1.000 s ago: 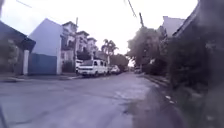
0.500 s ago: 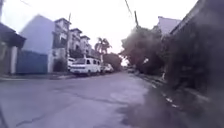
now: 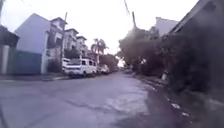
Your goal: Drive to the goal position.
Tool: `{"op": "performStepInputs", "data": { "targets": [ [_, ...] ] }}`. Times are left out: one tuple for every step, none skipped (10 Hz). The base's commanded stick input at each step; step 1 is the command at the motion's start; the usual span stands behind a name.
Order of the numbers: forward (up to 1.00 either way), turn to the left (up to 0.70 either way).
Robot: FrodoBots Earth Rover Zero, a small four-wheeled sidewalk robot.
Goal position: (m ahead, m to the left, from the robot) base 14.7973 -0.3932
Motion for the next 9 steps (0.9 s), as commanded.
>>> {"op": "performStepInputs", "data": {
  "targets": [
    [0.70, -0.35],
    [0.70, -0.35],
    [0.70, -0.21],
    [0.70, -0.05],
    [0.70, 0.00],
    [0.70, 0.00],
    [0.70, 0.00],
    [0.70, 0.00],
    [0.70, 0.00]
  ]
}}
